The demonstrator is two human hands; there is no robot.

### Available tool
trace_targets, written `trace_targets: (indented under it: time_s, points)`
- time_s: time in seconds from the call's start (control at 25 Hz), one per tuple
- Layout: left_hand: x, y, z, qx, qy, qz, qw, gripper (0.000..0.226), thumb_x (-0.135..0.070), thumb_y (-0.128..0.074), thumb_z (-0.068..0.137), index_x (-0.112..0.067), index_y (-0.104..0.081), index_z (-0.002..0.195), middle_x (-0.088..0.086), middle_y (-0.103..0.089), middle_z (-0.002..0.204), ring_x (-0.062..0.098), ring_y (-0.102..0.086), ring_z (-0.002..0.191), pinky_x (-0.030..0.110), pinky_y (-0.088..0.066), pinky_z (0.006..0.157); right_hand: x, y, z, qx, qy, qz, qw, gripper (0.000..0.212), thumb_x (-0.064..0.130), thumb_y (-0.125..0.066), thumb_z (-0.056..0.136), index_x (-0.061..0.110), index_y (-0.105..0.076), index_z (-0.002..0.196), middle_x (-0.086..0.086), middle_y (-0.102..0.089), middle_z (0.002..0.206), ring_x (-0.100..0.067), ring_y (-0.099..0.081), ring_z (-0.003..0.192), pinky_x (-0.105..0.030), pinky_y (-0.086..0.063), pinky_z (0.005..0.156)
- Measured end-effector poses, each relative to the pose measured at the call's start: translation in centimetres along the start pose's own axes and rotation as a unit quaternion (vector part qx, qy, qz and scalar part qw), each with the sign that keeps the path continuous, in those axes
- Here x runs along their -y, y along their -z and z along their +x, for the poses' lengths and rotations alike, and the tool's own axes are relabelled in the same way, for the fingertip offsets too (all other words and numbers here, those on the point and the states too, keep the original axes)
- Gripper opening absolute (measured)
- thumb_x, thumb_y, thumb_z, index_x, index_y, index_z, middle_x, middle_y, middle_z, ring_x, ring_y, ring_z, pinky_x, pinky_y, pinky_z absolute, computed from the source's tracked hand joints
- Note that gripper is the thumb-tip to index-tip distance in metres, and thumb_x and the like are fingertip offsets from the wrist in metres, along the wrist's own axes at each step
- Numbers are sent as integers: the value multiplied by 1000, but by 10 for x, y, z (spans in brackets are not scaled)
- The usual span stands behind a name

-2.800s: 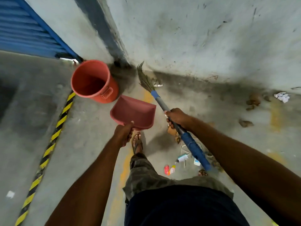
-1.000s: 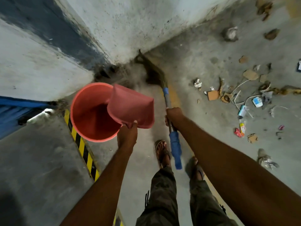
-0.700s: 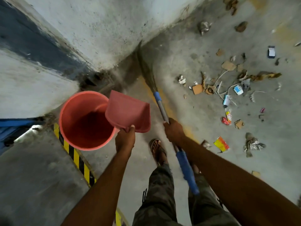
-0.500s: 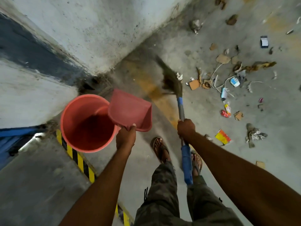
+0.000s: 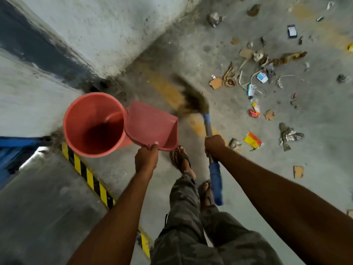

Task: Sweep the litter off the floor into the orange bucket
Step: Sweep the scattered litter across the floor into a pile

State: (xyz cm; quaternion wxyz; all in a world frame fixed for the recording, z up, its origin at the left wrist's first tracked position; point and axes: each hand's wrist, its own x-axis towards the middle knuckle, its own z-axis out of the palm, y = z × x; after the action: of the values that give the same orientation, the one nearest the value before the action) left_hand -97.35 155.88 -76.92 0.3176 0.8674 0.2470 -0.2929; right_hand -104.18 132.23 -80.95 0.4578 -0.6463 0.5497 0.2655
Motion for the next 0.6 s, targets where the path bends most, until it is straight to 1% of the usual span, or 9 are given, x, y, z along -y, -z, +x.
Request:
trace_targets:
  time_s: [0.08,0.12,0.2,0.28,0.32,0.4,0.48,0.52,0.6]
  points:
    - [25,-11,-19,10,0,-19,1000,59,-60,-60,87,-2,-72,92,19,-75,83,30,-63,56,36,-53,56,-28,-1,-21,-75,43,-14,996,32,26,-49,103,-3,-61,112,-24,-71,105,-40,-71,89,-48,-60,80]
    - [39,-13,-29,17,4,-26,1000,61,-62,-59,84,-2,-72,91,20,-75,84,30,-63,55,36,-52,56,-44,-4,-38,-86,75,2,993,30,29,-47,103,2,-58,112,-24,-70,105,-41,-70,87,-49,-60,77]
    - [70,-13,-50,22,19,-34,999,66,-64,-58,79,0,-72,90,22,-75,86,37,-67,58,38,-52,56,-79,-12,-74,-53,130,13,990,26,33,-45,104,9,-55,109,-20,-68,96,-40,-69,79,-49,-59,70]
    - [103,-9,-70,12,37,-27,999,72,-67,-57,76,1,-71,92,24,-74,88,43,-71,68,38,-54,55,-106,-21,-99,23,168,-79,982,23,32,-46,106,11,-54,106,-14,-64,91,-36,-66,80,-43,-54,69]
    - [119,-6,-78,9,45,-25,999,74,-68,-56,75,2,-71,93,25,-74,88,44,-71,68,38,-54,53,-116,-24,-105,67,174,-125,974,22,32,-47,106,12,-55,104,-11,-62,90,-33,-64,79,-40,-51,68]
    - [153,0,-88,5,62,-21,998,71,-65,-58,77,2,-71,95,26,-73,88,38,-66,56,31,-48,46,-130,-30,-104,123,144,-160,969,25,32,-50,106,9,-58,99,-8,-62,82,-26,-62,68,-35,-53,61]
    - [181,3,-95,9,67,-19,998,63,-60,-62,85,2,-71,94,26,-73,89,30,-59,48,27,-42,44,-137,-34,-104,119,73,-93,986,28,27,-52,106,2,-59,98,-9,-61,72,-22,-59,55,-29,-51,51]
    - [194,3,-97,11,64,-17,998,60,-58,-63,87,1,-71,93,26,-73,88,28,-58,47,26,-42,43,-142,-39,-105,88,39,-56,994,28,25,-52,106,-1,-60,101,-10,-62,74,-24,-61,58,-26,-51,51]
    - [214,4,-105,23,49,0,999,59,-59,-61,86,-1,-72,91,23,-73,84,29,-60,49,30,-45,46,-152,-51,-114,-9,32,-48,998,31,26,-50,106,-2,-60,115,-17,-68,100,-34,-68,87,-27,-50,67]
